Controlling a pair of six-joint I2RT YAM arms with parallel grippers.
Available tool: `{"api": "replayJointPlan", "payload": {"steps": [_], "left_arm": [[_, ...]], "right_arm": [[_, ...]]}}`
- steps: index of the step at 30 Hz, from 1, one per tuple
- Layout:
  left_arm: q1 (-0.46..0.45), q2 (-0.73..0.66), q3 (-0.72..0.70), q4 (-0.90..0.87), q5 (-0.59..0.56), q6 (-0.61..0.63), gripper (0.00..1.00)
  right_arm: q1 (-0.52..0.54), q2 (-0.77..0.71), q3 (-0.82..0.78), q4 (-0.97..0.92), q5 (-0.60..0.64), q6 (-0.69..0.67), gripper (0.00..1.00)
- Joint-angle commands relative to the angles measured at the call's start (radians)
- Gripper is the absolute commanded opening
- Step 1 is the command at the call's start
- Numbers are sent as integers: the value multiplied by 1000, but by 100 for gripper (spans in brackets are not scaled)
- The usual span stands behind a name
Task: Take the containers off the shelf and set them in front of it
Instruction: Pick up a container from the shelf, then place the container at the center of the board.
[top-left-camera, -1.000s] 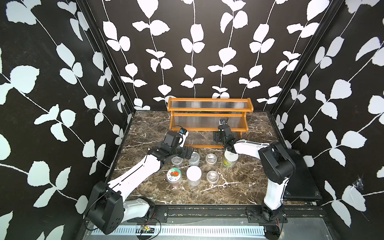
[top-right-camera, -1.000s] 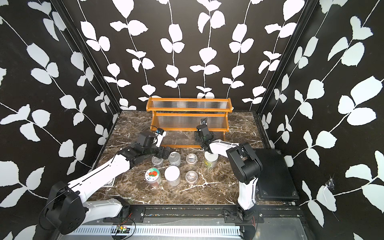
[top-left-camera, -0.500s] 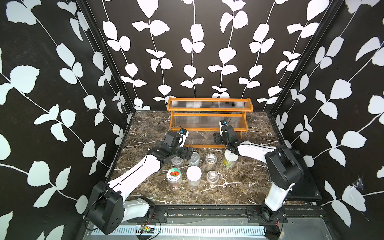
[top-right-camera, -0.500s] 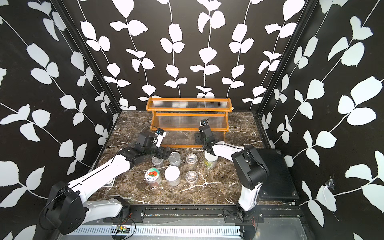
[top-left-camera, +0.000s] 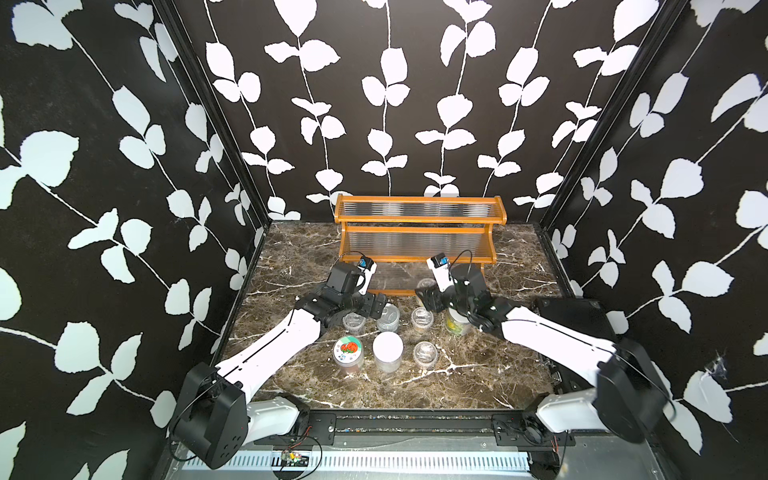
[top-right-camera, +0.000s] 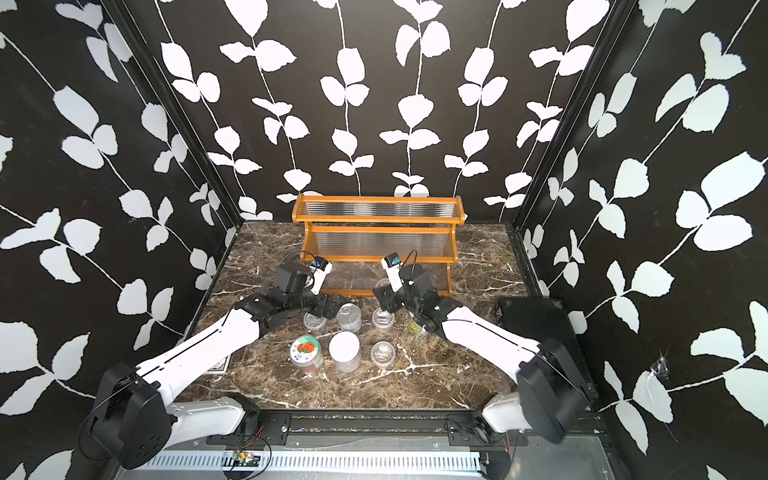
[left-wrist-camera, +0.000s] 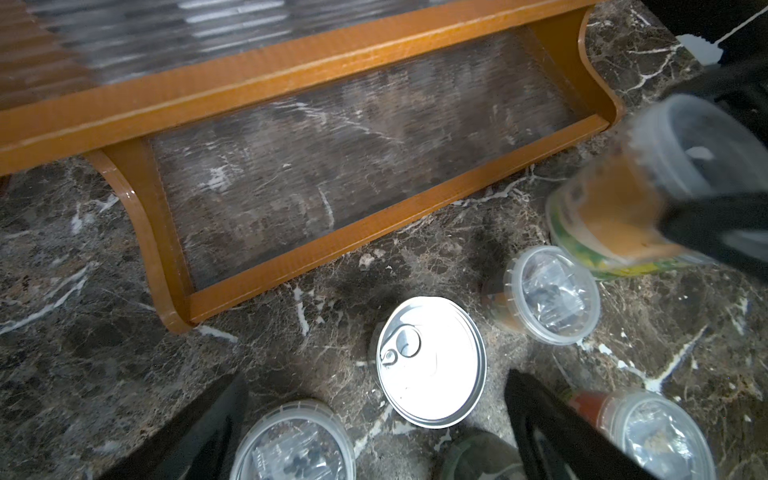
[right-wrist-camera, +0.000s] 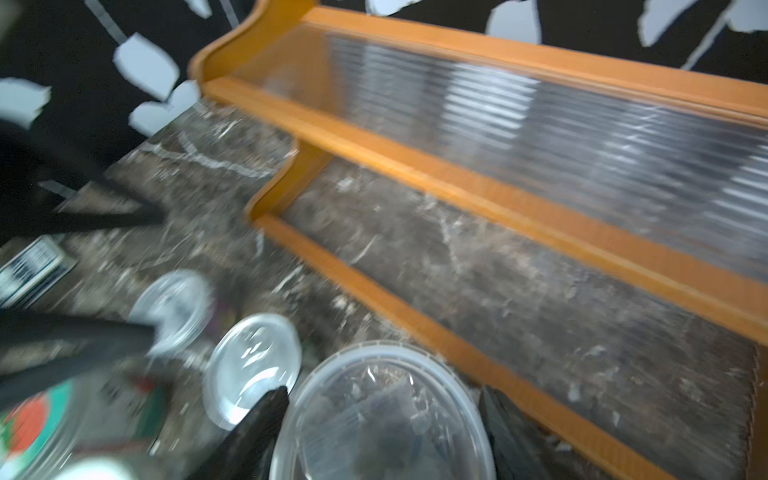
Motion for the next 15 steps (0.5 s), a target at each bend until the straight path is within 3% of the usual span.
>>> {"api": "replayJointPlan", "payload": {"steps": [1, 5, 9, 15], "left_arm": [[8, -24, 8, -24, 19, 18, 99], [8, -25, 8, -26, 49, 20, 99], [9, -20, 11, -25, 94, 26, 99], [8, -31, 12, -14, 148, 25, 99]], "right_arm": [[24, -139, -62, -153, -53, -104, 64], [72, -297, -96, -312, -36, -138, 64], [134, -413, -131, -455, 28, -73, 64], [192, -543, -277, -446, 151, 36, 63]]}}
